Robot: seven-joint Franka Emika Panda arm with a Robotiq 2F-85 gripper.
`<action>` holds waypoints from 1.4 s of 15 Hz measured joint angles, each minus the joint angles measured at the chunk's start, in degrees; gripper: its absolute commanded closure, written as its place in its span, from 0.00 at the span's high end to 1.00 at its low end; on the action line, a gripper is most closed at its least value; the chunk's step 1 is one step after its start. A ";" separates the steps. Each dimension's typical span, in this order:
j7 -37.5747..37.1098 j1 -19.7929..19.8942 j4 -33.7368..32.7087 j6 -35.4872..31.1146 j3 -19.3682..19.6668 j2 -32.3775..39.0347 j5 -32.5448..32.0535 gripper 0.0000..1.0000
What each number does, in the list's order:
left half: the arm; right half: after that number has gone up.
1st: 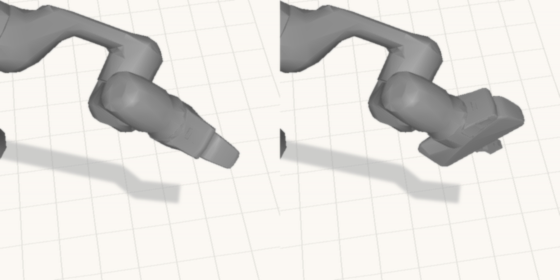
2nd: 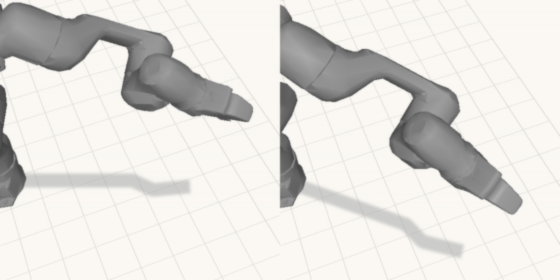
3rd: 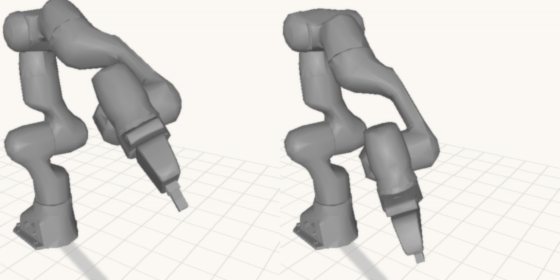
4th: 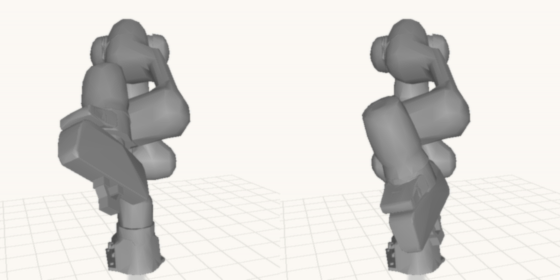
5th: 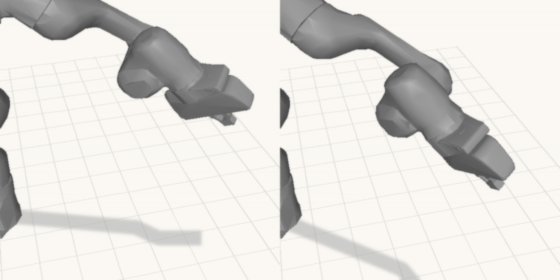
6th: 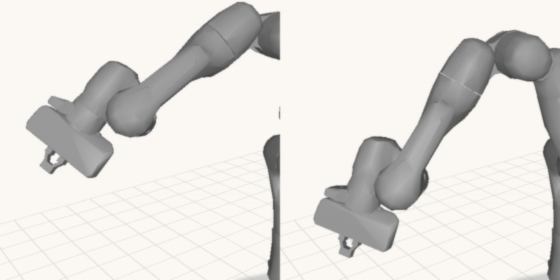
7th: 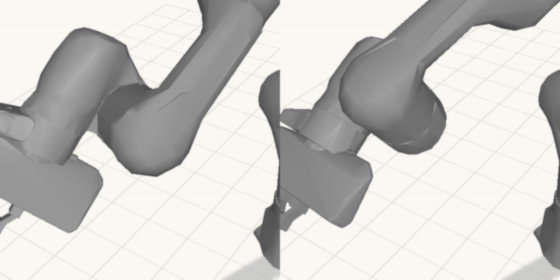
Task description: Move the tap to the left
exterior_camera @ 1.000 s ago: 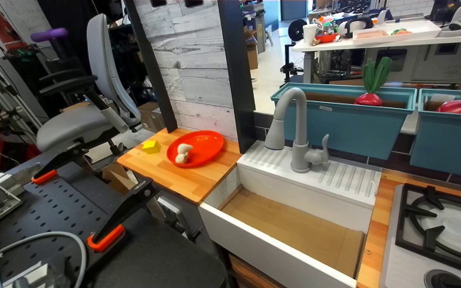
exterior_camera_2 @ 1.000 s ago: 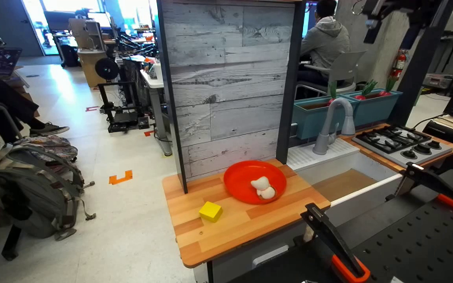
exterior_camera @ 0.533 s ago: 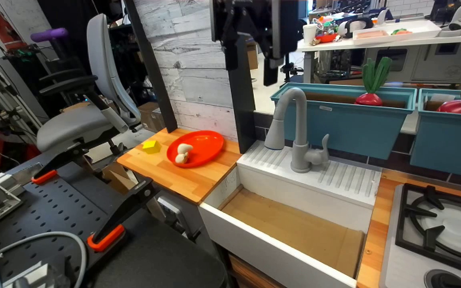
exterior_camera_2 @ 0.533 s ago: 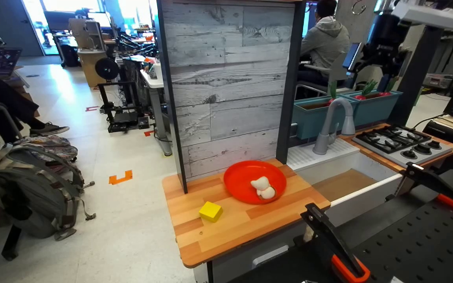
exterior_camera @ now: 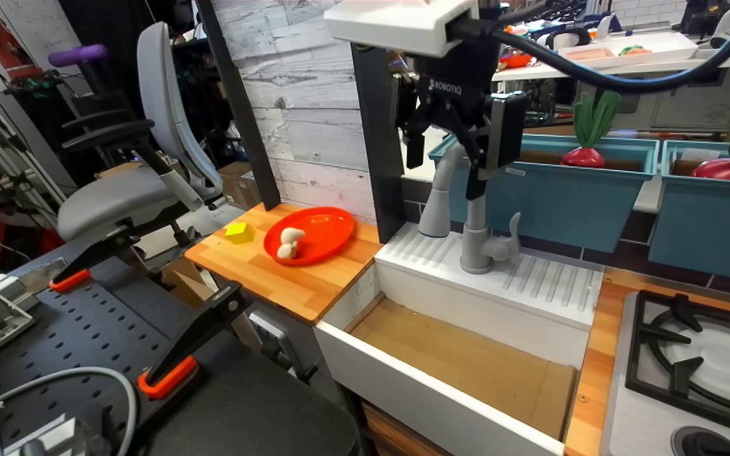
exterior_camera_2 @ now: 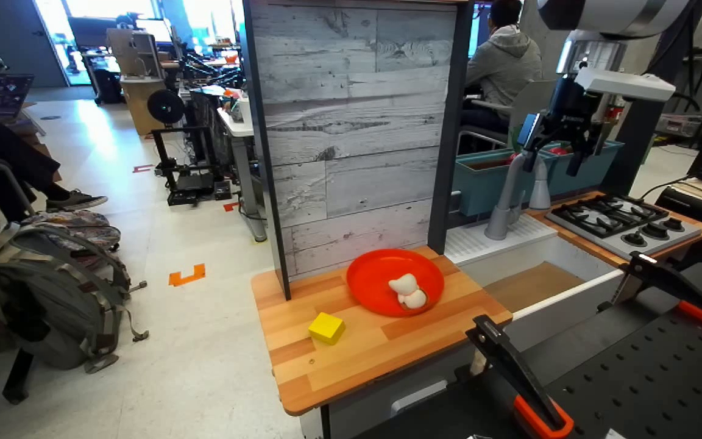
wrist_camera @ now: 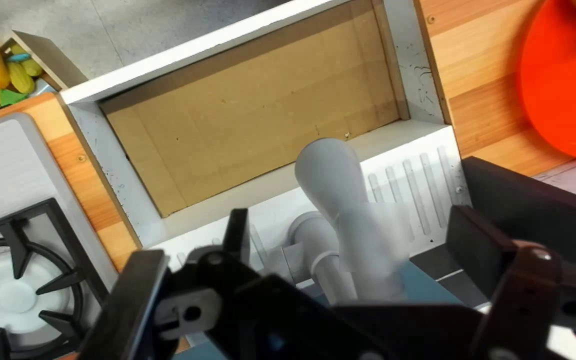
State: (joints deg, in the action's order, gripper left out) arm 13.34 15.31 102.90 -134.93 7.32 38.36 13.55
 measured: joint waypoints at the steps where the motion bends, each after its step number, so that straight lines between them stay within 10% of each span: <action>1: -0.12 0.00 -1.02 0.23 -0.16 1.08 -0.13 1.00; 13: -0.16 0.37 -4.89 5.93 -1.45 4.05 -1.87 0.06; 21: -1.41 0.96 -5.04 6.29 -2.06 4.02 -1.82 0.08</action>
State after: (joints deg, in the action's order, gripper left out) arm 11.93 16.27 97.86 -128.65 5.26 42.38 11.74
